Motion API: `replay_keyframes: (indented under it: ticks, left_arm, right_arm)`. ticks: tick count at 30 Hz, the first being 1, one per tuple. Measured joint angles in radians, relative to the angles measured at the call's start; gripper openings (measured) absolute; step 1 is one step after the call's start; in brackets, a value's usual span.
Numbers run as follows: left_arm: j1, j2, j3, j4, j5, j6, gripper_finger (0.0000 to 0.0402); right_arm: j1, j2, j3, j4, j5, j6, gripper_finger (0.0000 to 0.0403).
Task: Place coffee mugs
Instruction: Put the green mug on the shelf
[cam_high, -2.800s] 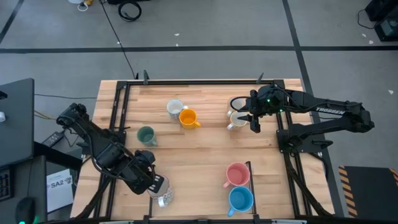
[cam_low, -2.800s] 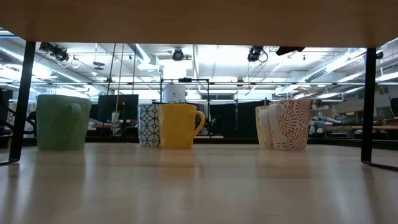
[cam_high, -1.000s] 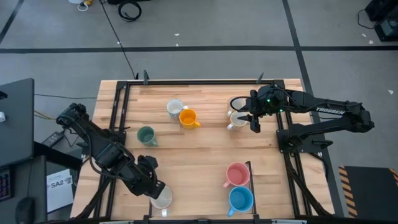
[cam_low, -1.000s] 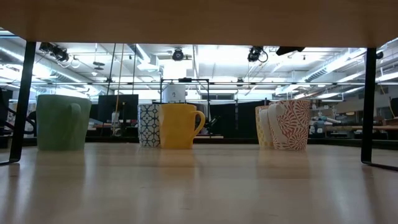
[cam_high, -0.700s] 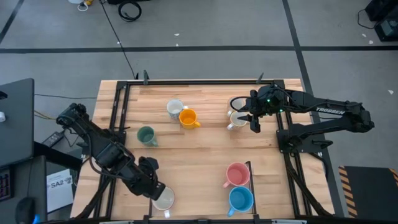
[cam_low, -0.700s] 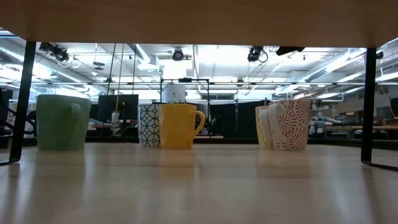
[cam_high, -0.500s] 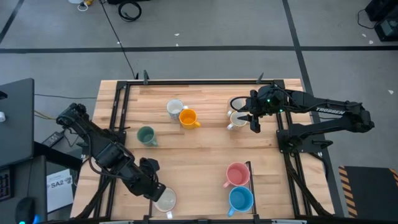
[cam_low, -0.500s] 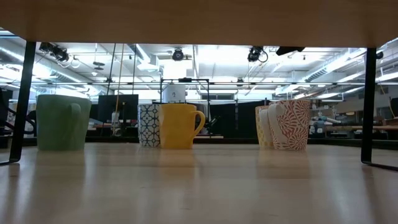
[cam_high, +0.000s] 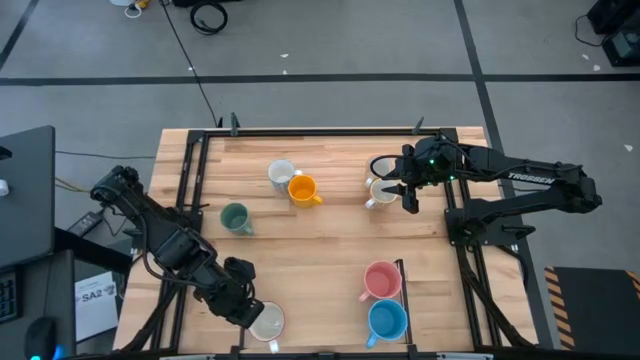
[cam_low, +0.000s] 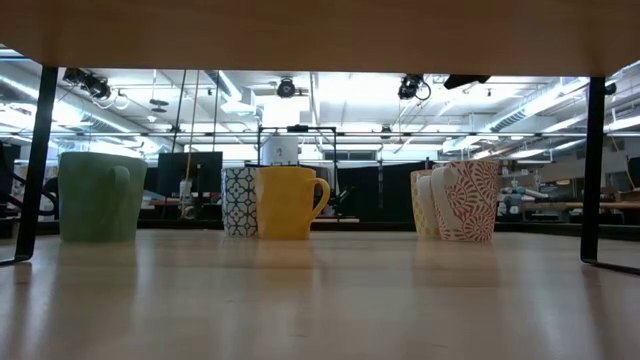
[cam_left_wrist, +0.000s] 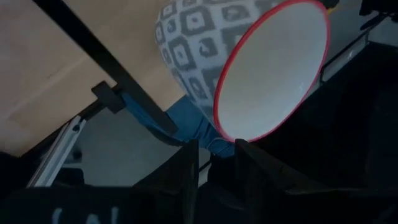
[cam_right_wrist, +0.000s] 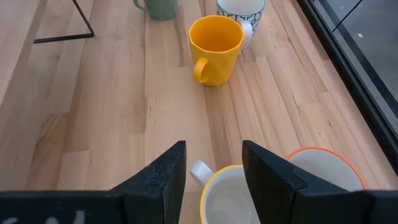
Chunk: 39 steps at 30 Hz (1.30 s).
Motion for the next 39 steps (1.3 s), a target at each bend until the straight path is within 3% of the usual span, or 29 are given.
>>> replay_keyframes:
  ticks: [6, 11, 20, 25, 30, 39]
  left_arm:
    - [0.000, -0.031, 0.000, -0.004, -0.002, 0.046, 0.0110]
    - [0.006, -0.094, 0.000, -0.047, -0.091, 0.096, 0.0110]
    - [0.122, -0.235, 0.001, -0.343, -0.219, 0.234, 0.0110]
    - [0.251, -0.303, 0.001, -0.500, -0.300, 0.421, 0.0110]
    - [0.392, -0.337, 0.001, -0.546, -0.359, 0.664, 0.0110]
    - [0.611, -0.336, -0.038, -0.557, -0.329, 1.100, 0.0110]
  right_arm:
    - [0.000, 0.000, 0.000, 0.000, 0.000, 0.000, 0.0163]
    - [0.000, 0.000, 0.000, 0.000, 0.000, 0.000, 0.0162]
    - [0.000, 0.000, 0.000, 0.000, 0.000, 0.000, 0.0163]
    - [0.000, 0.000, 0.000, 0.000, 0.000, 0.002, 0.0162]
    - [0.000, 0.000, 0.000, 0.000, 0.000, 0.003, 0.0163]
    - [0.000, 0.000, 0.000, 0.000, 0.000, 0.003, 0.0162]
